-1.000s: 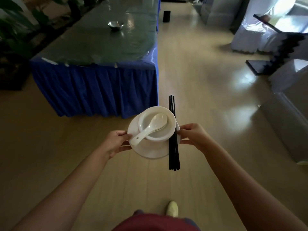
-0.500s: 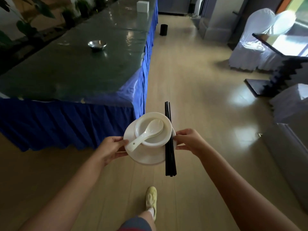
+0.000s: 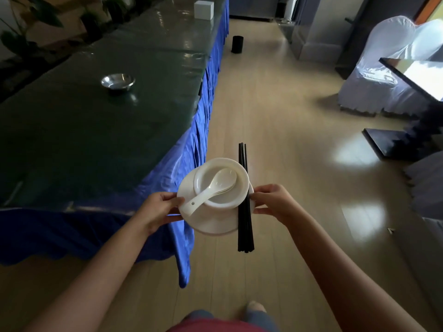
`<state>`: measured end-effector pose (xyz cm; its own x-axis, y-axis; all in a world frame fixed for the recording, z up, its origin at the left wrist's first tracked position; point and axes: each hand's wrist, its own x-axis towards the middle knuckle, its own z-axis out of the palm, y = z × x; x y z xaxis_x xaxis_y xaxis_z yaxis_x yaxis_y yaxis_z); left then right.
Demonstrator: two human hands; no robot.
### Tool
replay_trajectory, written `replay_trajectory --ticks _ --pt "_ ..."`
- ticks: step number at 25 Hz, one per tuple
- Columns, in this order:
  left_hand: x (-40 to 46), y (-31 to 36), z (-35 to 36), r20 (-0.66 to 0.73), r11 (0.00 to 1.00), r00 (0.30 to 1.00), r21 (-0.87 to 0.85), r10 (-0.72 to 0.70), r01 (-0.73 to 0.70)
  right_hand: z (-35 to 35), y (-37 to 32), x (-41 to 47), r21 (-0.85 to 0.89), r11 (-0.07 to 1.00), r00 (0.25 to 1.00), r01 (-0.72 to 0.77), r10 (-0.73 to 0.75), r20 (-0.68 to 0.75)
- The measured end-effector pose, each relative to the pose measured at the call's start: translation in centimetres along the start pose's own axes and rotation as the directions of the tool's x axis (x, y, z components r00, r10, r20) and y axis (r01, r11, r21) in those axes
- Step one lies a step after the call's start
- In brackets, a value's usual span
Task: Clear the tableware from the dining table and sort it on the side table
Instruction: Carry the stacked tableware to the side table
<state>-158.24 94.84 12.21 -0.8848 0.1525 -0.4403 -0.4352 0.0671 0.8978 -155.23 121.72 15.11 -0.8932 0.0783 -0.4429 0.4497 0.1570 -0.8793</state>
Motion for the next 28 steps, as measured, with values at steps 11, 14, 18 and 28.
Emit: replay_trajectory --ticks 11,14,18,28 --pt "20.6 7.8 3.6 -0.346 0.979 0.936 -0.203 -0.070 -0.001 -5.9 -12.0 29.0 -0.165 0.981 0.945 0.101 -0.043 0.323" --pt "24.0 9.8 3.4 -0.467 0.961 0.876 -0.275 -0.123 -0.011 -5.0 -15.6 35.4 -0.223 0.967 0.904 0.125 -0.019 0.427" --pt "27.8 11.3 1.8 -0.570 0.933 0.802 -0.358 -0.177 -0.049 -1.6 -18.6 42.5 -0.276 0.944 0.848 0.178 -0.005 0.530" --pt "37.0 14.0 -6.9 -0.704 0.861 0.633 -0.495 -0.322 -0.113 9.9 -25.7 56.5 -0.325 0.924 0.727 0.203 0.080 0.682"
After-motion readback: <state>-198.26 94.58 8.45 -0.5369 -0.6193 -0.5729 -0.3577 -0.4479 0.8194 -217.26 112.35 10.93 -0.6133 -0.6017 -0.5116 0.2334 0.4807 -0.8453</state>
